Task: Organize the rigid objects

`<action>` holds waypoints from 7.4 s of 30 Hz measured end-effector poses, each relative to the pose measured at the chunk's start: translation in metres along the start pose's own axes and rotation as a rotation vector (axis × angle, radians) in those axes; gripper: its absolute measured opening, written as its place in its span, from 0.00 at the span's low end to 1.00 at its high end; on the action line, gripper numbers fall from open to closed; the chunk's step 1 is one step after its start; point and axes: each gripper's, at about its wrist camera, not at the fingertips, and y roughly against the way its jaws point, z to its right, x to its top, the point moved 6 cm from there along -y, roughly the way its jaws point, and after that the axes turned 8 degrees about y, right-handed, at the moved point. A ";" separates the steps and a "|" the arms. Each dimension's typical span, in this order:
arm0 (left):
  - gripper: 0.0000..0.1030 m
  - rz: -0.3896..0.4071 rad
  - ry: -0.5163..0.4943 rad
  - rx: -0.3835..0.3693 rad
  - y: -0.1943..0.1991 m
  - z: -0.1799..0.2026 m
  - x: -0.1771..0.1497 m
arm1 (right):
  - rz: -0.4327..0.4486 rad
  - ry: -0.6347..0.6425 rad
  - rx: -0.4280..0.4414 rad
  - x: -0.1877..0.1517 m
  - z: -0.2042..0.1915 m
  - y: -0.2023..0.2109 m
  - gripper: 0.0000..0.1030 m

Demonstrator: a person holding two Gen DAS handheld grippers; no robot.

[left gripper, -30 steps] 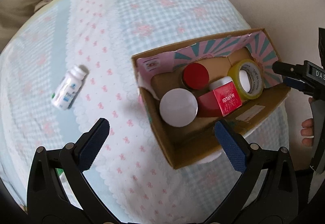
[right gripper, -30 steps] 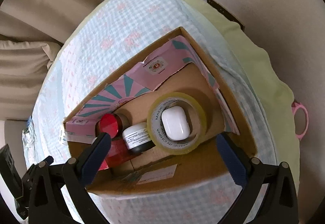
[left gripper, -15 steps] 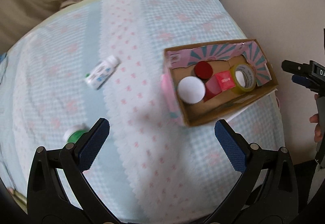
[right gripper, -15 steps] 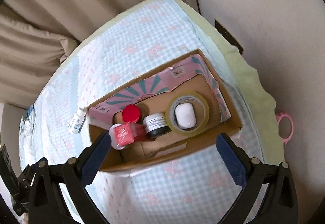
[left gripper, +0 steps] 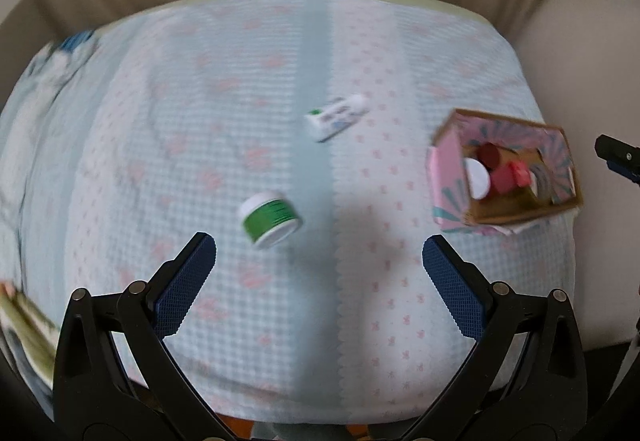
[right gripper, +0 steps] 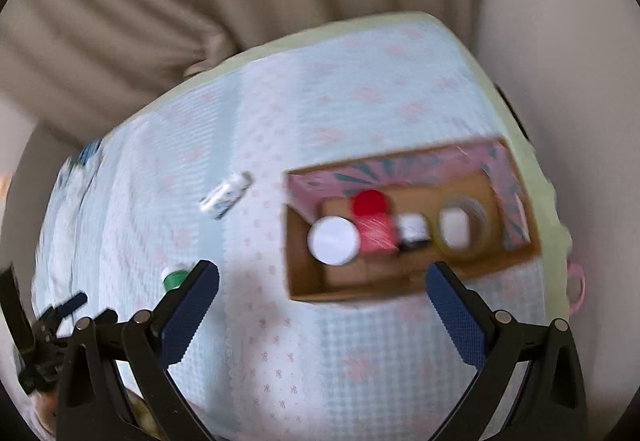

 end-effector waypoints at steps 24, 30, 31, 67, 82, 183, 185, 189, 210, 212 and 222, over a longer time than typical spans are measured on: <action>1.00 -0.240 0.605 0.011 -0.177 -0.089 0.002 | -0.191 1.535 0.101 0.083 -0.199 -0.212 1.00; 0.97 -0.294 0.694 0.027 -0.218 -0.099 -0.009 | -0.330 1.730 0.119 0.071 -0.211 -0.295 1.00; 0.97 -0.305 0.705 0.031 -0.223 -0.101 -0.011 | -0.342 1.755 0.116 0.068 -0.213 -0.301 1.00; 0.67 -0.227 0.726 -0.018 -0.217 -0.128 -0.023 | -0.495 1.681 0.043 0.006 -0.238 -0.340 0.50; 0.67 -0.057 0.522 -0.079 -0.103 -0.095 0.015 | -0.350 1.111 0.164 0.058 -0.216 -0.208 0.50; 1.00 0.216 -0.137 -0.231 0.163 0.113 0.048 | 0.175 0.052 -0.137 0.019 -0.012 0.146 1.00; 1.00 0.270 -0.125 -0.197 0.182 0.094 0.042 | 0.211 0.098 -0.149 0.012 -0.039 0.162 1.00; 1.00 0.340 -0.109 -0.149 0.206 0.060 0.027 | 0.273 0.140 -0.156 -0.002 -0.076 0.183 1.00; 1.00 0.458 -0.061 -0.169 0.247 0.006 0.006 | 0.368 0.165 -0.230 -0.028 -0.129 0.206 1.00; 1.00 0.459 -0.061 -0.167 0.247 0.005 0.005 | 0.371 0.165 -0.232 -0.027 -0.129 0.205 1.00; 1.00 0.462 -0.060 -0.162 0.249 0.005 0.006 | 0.381 0.159 -0.231 -0.027 -0.127 0.205 1.00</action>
